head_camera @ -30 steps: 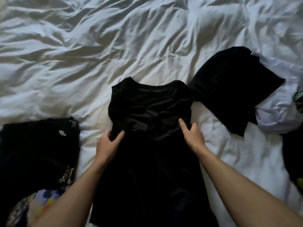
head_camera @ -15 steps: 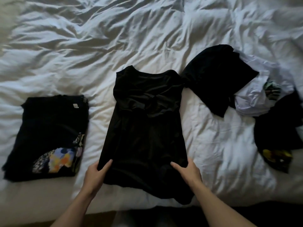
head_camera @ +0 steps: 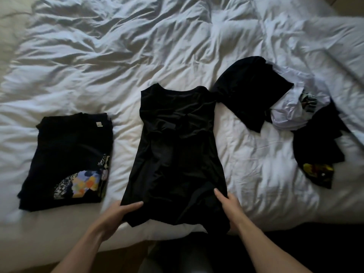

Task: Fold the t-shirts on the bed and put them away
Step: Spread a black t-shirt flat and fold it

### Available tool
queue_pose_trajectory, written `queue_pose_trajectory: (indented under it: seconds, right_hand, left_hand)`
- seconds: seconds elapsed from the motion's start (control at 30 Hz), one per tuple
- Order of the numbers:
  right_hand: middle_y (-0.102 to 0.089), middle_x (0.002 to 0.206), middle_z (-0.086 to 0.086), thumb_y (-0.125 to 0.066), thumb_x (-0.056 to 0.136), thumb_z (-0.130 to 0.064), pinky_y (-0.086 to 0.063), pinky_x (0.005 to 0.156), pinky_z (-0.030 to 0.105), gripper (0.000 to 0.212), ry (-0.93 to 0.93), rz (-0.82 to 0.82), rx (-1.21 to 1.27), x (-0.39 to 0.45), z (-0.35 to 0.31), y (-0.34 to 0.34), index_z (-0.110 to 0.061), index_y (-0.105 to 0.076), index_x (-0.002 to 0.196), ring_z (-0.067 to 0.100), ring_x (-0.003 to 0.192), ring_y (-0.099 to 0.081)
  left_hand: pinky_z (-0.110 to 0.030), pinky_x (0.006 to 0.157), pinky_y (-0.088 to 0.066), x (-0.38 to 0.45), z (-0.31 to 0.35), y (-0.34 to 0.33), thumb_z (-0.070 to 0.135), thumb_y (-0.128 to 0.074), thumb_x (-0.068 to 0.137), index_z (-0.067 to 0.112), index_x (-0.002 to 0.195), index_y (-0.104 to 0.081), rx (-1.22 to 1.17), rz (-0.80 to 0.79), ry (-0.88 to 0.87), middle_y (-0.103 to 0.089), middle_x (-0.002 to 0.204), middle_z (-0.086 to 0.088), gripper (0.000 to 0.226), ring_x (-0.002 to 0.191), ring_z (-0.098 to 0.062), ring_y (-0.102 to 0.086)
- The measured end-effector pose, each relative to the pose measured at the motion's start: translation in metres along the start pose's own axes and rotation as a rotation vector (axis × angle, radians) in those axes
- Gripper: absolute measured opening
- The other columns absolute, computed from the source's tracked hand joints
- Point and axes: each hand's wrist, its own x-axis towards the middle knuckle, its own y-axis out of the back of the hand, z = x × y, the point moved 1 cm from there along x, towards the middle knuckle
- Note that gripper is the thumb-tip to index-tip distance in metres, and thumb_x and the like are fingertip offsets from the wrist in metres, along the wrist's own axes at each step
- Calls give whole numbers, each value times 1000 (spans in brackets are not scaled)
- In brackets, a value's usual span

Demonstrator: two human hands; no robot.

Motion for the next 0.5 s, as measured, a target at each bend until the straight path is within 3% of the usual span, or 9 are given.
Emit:
queue_pose_trajectory:
  seconds: [0.07,0.13,0.23,0.33,0.37,0.43,0.47,0.5]
  right_hand:
    - [-76,94,5,-74,81,-37,-57,82,32,42,116,-45,-87,-10,5,2,-6,-69,110,20,91,-72]
    - [-75,95,0,-69,90,-32,-55,78,25,28,174,-41,-140,-14,8,3,-12,-69,110,15,91,-71]
    - [-69,109,-2,-53,101,-28,-52,90,30,23,179,22,-223,-12,15,9,-19,-62,120,16,105,-65]
    - [-67,118,9,-53,100,-28,-49,101,39,38,75,20,-393,1,24,19,-7,-59,130,26,113,-62]
    - [-67,119,10,-57,97,-37,-49,102,40,46,6,-17,-429,5,25,23,-6,-59,131,26,113,-62]
    - [-68,120,7,-65,74,-72,-49,102,41,84,-63,-77,-496,18,25,26,-11,-60,131,26,114,-62]
    - [-67,122,6,-62,58,-88,-48,102,40,104,-46,-88,-561,22,20,24,-15,-59,132,26,115,-61]
    - [-65,125,6,-59,51,-93,-48,100,40,110,-26,-69,-656,19,5,19,-18,-57,131,28,117,-60]
  left_hand:
    - [-41,90,-54,0,-6,-1,23,-75,84,13,122,-63,-3,52,-60,-74,111,-8,41,103,-24,-71]
    - [-36,80,-57,0,-13,-2,26,-70,89,15,115,-66,71,142,-102,-76,104,-7,29,96,-22,-73]
    - [-44,82,-59,5,-29,2,33,-68,91,17,103,-71,274,265,-50,-77,95,-5,21,88,-22,-73]
    - [-43,88,-56,16,-38,15,31,-66,94,6,104,-73,392,286,145,-76,90,-7,28,86,-25,-72]
    - [-41,88,-56,19,-37,19,32,-65,94,4,108,-72,424,256,224,-76,91,-7,32,87,-25,-71]
    - [-38,86,-56,24,-30,21,43,-66,92,7,111,-71,556,186,319,-75,95,-7,42,88,-23,-71]
    - [-34,79,-56,25,-21,18,51,-64,90,9,106,-71,645,184,314,-74,93,-5,45,85,-21,-70]
    - [-29,70,-53,27,-10,15,58,-61,88,13,97,-71,762,239,272,-72,89,-3,47,80,-19,-67]
